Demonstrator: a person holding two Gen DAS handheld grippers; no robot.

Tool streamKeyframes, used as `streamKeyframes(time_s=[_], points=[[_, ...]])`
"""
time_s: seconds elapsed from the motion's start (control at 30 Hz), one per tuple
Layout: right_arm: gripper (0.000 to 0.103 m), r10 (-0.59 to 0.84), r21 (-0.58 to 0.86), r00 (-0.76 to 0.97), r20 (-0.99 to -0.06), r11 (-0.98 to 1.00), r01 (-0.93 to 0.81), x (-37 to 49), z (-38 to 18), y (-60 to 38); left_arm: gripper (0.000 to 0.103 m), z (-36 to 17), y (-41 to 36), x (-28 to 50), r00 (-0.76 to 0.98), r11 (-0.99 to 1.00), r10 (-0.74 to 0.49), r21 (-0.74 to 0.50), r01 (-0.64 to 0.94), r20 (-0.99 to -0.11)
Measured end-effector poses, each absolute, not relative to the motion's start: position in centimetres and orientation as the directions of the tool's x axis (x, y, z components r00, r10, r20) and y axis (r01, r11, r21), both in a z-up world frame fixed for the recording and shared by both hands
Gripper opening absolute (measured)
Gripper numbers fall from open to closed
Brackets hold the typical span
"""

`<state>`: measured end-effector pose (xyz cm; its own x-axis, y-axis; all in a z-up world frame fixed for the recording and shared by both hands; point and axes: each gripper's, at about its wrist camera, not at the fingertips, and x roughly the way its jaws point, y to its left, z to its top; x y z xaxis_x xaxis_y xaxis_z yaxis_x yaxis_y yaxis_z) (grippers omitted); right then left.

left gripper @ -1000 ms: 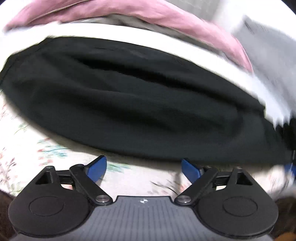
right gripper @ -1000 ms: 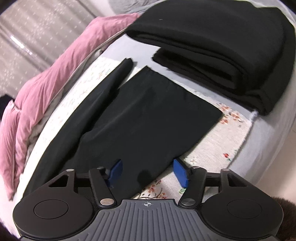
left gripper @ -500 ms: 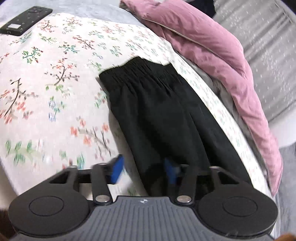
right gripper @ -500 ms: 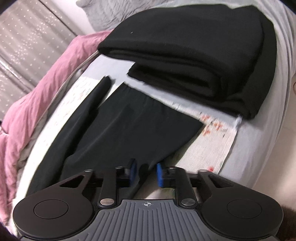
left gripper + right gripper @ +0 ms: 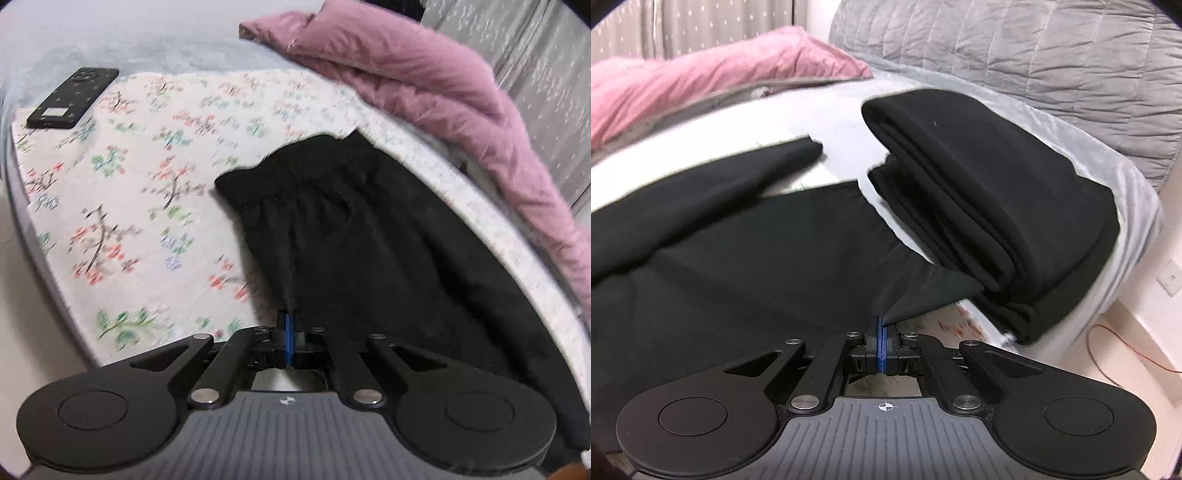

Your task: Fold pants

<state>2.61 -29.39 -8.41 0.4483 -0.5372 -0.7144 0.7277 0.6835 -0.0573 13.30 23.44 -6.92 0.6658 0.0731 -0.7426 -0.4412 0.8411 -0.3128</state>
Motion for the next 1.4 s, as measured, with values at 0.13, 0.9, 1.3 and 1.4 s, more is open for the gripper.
streamKeyframes(time_s=[0.13, 0.9, 1.3, 1.4], points=[[0.0, -0.521, -0.087, 0.408, -0.75, 0.689, 0.719, 2.2, -9.6, -29.4, 0.013, -7.0, 22.9, 13.2, 0.622, 0.88, 0.098, -0.224, -0.418, -0.777], [0.073, -0.394, 0.135, 0.648, -0.651, 0.781, 0.61, 13.2, -1.3, -30.7, 0.103, 0.0, 4.6, 19.9, 0.759, 0.993, -0.115, -0.046, 0.112, -0.641], [0.073, -0.283, 0.292, 0.669, -0.687, 0.735, 0.611, 20.1, -4.5, -35.6, 0.103, -2.8, -12.8, 26.7, 0.666, 0.879, -0.375, -0.019, 0.476, -0.644], [0.073, -0.283, 0.26, 0.663, -0.693, 0.76, 0.596, 20.5, -4.5, -36.4, 0.103, -4.6, -18.1, 27.5, 0.618, 0.821, -0.438, -0.01, 0.571, -0.653]])
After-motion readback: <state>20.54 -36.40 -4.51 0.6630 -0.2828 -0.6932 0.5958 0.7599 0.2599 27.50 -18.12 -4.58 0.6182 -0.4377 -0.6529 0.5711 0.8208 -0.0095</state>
